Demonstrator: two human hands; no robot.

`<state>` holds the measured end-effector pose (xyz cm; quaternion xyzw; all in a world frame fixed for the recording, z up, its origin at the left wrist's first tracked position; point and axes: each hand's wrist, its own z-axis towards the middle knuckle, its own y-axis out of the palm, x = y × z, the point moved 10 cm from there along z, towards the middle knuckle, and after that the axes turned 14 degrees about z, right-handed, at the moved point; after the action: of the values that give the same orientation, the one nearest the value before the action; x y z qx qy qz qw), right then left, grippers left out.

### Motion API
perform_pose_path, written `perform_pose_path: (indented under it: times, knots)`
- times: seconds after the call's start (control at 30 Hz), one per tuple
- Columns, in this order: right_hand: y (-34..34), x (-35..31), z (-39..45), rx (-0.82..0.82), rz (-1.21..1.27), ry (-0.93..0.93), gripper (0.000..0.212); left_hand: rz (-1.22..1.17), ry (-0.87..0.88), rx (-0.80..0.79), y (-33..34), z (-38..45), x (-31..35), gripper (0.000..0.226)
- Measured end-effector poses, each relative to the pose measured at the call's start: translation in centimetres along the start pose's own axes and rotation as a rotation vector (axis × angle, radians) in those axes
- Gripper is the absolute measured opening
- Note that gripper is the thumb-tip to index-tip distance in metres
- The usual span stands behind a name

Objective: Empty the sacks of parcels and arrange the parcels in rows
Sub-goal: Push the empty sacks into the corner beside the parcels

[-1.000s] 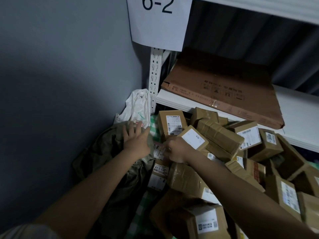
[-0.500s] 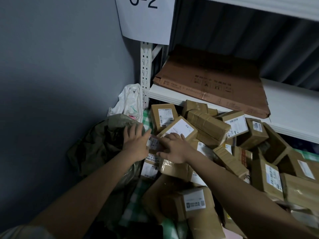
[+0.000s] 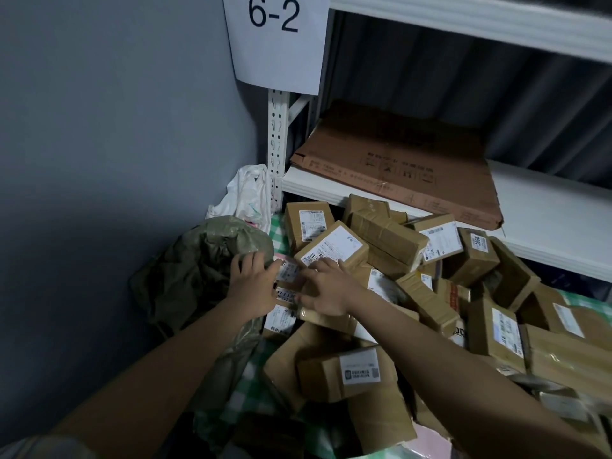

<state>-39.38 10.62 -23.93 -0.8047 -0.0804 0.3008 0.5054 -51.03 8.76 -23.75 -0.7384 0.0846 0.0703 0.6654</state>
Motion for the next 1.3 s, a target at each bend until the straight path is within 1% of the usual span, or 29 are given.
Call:
perform_pose_path:
  times: [0.13,0.2,0.27,0.37,0.47,0.57,0.63,0.73,0.8,0.87,0.93,1.07,1.17,1.23,1.3]
  knots:
    - [-0.7,0.5,-0.8,-0.01,0.009,-0.001,0.059,-0.018,0.006,0.001,-1.0,0.2,1.1,0.066]
    - [-1.2,0.8,-1.3,0.002,0.019,-0.006,0.056,-0.029,0.007,0.024,-1.7,0.2,1.7,0.064]
    - [-1.6,0.6,-1.8,0.017,0.03,-0.03,0.055,-0.026,0.011,0.012,-1.8,-0.1,2.1,0.057]
    - [-1.6,-0.6,-2.3,0.031,0.0,-0.108,0.057,-0.038,-0.001,-0.057,-0.8,-0.5,1.9,0.041]
    - [-0.7,-1.9,-2.5,-0.024,-0.004,-0.143,0.058,-0.039,-0.028,-0.074,0.1,-1.4,1.2,0.03]
    - [0.5,-2.9,-2.5,-0.071,-0.042,-0.154,0.058,-0.025,-0.047,-0.102,1.0,-2.4,0.6,0.04]
    - [1.3,-3.5,-2.5,-0.086,-0.084,-0.185,0.058,0.004,-0.068,-0.091,1.5,-3.0,0.1,0.046]
    - [3.3,-4.5,-2.7,-0.13,-0.126,-0.223,0.059,-0.021,-0.081,-0.105,2.4,-4.1,-0.2,0.045]
    - [4.2,-4.8,-2.7,-0.156,-0.147,-0.221,0.064,-0.05,-0.063,-0.131,2.9,-4.6,0.0,0.045]
    - [5.0,-5.0,-2.9,-0.188,-0.19,-0.21,0.065,-0.078,-0.049,-0.158,3.5,-5.1,0.2,0.048]
    - [5.6,-5.4,-3.2,-0.204,-0.252,-0.219,0.065,-0.077,-0.041,-0.172,4.0,-5.5,0.2,0.046]
    - [7.1,-6.6,-4.0,-0.227,-0.338,-0.257,0.065,-0.12,-0.022,-0.256,6.5,-6.8,0.4,0.045]
    - [8.4,-6.8,-4.3,-0.245,-0.455,-0.259,0.07,-0.154,-0.001,-0.3,7.7,-8.0,0.8,0.043]
    - [9.4,-7.1,-4.6,-0.252,-0.575,-0.265,0.071,-0.162,0.035,-0.38,9.1,-8.9,1.2,0.042]
    - [10.9,-7.4,-5.2,-0.275,-0.679,-0.271,0.075,-0.198,0.067,-0.503,11.1,-10.2,1.4,0.047]
